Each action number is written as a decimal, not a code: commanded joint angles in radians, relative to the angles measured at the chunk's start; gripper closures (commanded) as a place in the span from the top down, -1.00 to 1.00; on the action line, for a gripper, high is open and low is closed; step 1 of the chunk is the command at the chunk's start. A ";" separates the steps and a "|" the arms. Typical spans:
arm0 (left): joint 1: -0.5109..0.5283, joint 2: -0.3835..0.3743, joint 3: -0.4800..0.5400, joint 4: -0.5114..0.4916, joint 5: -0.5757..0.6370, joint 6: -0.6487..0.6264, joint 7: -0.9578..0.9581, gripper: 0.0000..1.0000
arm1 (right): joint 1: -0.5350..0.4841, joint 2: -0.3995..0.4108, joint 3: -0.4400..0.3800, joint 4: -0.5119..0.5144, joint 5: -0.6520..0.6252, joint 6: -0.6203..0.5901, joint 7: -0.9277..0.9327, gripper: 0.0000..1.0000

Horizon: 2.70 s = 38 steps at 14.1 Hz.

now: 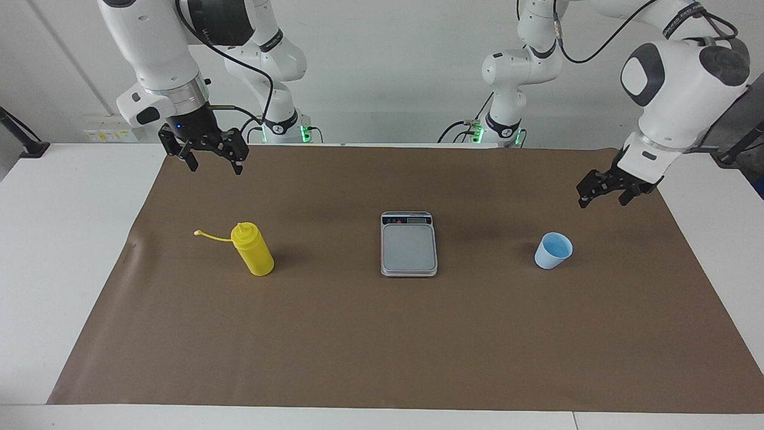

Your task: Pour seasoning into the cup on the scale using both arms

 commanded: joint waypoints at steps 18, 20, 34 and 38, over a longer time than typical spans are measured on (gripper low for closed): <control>0.036 0.097 -0.009 -0.334 -0.032 0.378 -0.032 1.00 | -0.009 -0.002 0.007 -0.003 -0.003 -0.008 0.015 1.00; 0.036 0.101 -0.009 -0.328 -0.033 0.380 -0.030 0.84 | -0.009 -0.002 0.007 -0.003 -0.003 -0.008 0.015 1.00; 0.017 0.134 -0.014 -0.125 -0.024 0.173 0.017 -1.00 | -0.009 -0.002 0.007 -0.003 -0.003 -0.008 0.015 1.00; 0.000 0.121 -0.061 -0.003 -0.035 -0.022 -0.015 -1.00 | -0.009 -0.002 0.007 -0.003 -0.003 -0.008 0.015 1.00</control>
